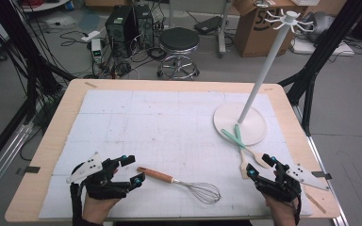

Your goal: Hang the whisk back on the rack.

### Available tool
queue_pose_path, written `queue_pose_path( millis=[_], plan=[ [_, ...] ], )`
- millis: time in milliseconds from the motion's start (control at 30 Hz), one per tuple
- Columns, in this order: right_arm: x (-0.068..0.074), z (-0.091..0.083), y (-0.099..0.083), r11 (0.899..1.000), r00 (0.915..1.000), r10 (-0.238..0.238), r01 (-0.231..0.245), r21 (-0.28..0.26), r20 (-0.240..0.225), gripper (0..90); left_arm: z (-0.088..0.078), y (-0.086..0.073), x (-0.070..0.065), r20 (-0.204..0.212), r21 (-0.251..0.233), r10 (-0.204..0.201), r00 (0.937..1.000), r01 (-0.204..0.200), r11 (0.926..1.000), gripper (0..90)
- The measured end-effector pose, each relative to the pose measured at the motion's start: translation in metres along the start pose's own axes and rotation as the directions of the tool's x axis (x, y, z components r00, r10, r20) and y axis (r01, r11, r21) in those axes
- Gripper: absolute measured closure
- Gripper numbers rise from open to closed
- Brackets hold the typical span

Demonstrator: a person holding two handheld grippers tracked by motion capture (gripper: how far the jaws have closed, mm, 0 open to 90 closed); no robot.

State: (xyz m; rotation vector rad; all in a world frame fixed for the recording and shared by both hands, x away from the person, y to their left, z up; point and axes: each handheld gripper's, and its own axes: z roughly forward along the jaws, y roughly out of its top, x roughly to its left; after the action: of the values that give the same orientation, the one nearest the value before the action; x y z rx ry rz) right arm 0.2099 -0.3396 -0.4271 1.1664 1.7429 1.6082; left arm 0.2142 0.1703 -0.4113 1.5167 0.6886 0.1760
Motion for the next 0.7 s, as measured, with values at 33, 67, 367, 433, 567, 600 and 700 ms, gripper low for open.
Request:
queue_pose_path(
  millis=[33,67,367,433,567,600,700],
  plan=[
    [0.001,0.000,0.001,1.000,0.9998,0.007,-0.007,-0.002,-0.016,21.5,0.000,0.000,-0.001,0.002,-0.001,-0.002,1.0000,0.002,1.0000,23.3],
    [0.002,0.001,0.002,1.000,0.9991,0.021,-0.021,-0.003,-0.037,21.7,0.000,0.000,-0.002,0.004,0.001,0.003,1.0000,-0.003,1.0000,23.1],
    [0.018,0.031,0.031,0.991,0.9489,0.112,-0.083,0.108,-0.295,26.9,-0.009,-0.001,-0.006,0.006,0.011,0.024,0.9997,-0.024,0.9997,22.8],
    [0.026,0.044,0.041,0.987,0.9413,0.103,-0.057,0.147,-0.322,27.3,-0.013,-0.001,-0.007,0.006,0.011,0.024,0.9997,-0.024,0.9996,22.6],
    [0.040,0.069,0.055,0.972,0.9156,0.135,-0.049,0.228,-0.379,32.8,-0.020,-0.003,-0.007,0.000,0.005,0.024,0.9997,-0.024,0.9997,22.2],
    [0.043,0.076,0.057,0.966,0.9049,0.152,-0.050,0.255,-0.397,33.0,-0.021,-0.003,-0.006,0.000,0.005,0.024,0.9997,-0.024,0.9997,22.1],
    [0.053,0.097,0.060,0.944,0.8734,0.195,-0.043,0.328,-0.446,34.5,-0.024,-0.003,-0.007,-0.002,0.003,0.028,0.9996,-0.028,0.9996,21.9]
  ],
)
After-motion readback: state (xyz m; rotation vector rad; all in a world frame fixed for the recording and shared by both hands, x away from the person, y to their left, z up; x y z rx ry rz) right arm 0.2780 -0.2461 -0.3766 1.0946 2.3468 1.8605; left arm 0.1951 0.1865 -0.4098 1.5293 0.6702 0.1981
